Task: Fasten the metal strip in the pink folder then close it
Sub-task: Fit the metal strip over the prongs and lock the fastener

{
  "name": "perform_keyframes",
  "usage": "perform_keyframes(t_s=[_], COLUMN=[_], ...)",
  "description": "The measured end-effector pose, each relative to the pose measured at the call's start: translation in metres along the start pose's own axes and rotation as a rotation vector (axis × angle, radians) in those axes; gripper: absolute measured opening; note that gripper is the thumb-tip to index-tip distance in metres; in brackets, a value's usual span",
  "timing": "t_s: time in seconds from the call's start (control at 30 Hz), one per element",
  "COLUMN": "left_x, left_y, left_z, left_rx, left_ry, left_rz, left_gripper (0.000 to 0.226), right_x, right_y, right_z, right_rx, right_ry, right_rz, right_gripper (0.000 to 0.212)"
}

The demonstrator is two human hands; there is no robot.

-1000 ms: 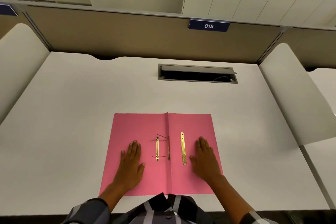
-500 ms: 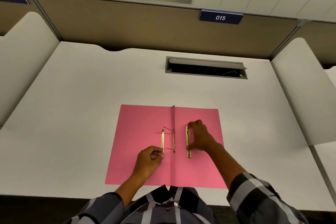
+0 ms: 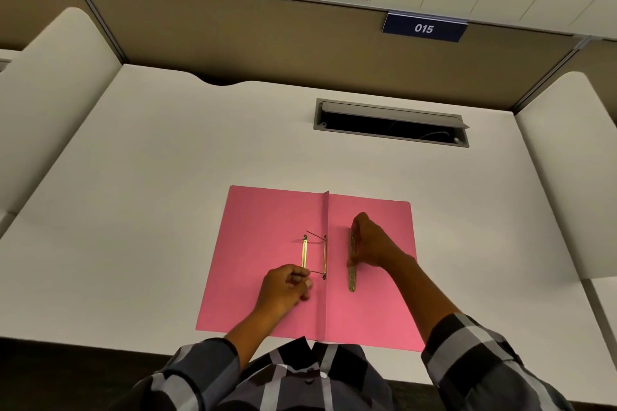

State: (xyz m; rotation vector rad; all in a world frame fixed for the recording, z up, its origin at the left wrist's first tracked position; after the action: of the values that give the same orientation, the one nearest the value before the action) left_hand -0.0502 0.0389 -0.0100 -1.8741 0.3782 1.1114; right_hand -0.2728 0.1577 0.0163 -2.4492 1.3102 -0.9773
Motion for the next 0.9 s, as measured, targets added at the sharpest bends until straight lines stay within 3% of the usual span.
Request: perform_keyframes(t_s=[0.13,0.37,0.9], left_x=[-0.004,-0.010,-0.014], left_y=[-0.001,0.004,0.009], left_z=[0.003,0.009,0.012], left_rx=[0.025,0.016,0.021], left_ry=[-0.099,-0.139,-0.150], left_rz=[0.005,0.005,0.021], left_gripper=[0.018,0.014,0.018], right_x=[0.002,0.033,0.071], right_y=[-0.007,-0.018,-0.020], right_z=[-0.001,-0.003,0.007], right_rx=[0.001,0.017,-0.004], right_ry=[0.227,0.533,0.597], right_rz=[0.030,-0.022,-0.048], right_gripper=[0.060,0.055,0.056])
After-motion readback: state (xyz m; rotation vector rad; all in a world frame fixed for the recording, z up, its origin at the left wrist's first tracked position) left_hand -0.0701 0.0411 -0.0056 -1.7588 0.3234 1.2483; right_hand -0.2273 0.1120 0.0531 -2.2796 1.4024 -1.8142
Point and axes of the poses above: each hand's wrist, its own y-axis towards the middle knuckle, its own z-axis out of the palm, x = y × z, the point moved 5 cm from there along y, towards the middle knuckle, and after that the axes turned 5 degrees about -x, right-handed, at the moved point
